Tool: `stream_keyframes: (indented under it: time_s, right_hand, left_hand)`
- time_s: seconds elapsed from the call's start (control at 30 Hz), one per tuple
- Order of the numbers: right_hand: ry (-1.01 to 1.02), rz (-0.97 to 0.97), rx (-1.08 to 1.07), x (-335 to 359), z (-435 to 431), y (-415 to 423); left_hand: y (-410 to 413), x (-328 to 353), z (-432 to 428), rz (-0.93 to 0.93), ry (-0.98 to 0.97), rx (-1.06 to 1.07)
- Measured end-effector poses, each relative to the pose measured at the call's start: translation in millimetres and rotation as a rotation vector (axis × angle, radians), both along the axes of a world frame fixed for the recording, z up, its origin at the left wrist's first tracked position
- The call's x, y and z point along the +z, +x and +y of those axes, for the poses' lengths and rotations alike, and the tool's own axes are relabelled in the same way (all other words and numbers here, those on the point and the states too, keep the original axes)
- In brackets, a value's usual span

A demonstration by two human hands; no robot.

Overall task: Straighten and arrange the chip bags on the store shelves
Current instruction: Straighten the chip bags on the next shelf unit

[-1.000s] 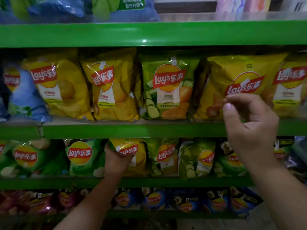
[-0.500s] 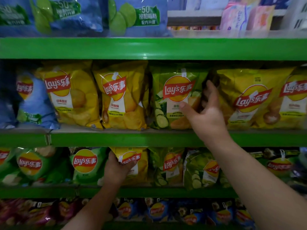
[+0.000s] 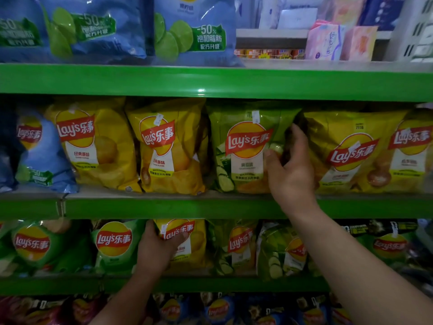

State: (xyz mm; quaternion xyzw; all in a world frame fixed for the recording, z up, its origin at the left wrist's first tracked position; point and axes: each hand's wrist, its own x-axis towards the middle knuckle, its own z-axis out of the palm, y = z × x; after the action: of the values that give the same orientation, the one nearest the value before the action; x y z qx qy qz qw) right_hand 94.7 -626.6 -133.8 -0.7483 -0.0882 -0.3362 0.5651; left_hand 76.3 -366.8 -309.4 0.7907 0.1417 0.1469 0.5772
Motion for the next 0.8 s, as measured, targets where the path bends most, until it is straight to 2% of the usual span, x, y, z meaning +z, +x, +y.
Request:
stream_keyframes:
  time_s: [0.3,0.53,0.7,0.8]
  right_hand:
    - [-0.041,-0.147,-0.17,20,-12,-14]
    - [0.087,-0.108,-0.076,2,-29,-39]
    - [0.203,-0.07,-0.041,-36,-26,-66]
    - [0.187,0.027,0.051,-70,-17,-76]
  left_hand:
    - [-6,10,0,-0.026,-0.022,-0.005]
    - [-21,19,10,-0.038,-0.054,-0.058]
    - [-41,16,21,-0.012,-0.089,-0.111]
    - [-52,12,28,0.001,-0.132,-0.112]
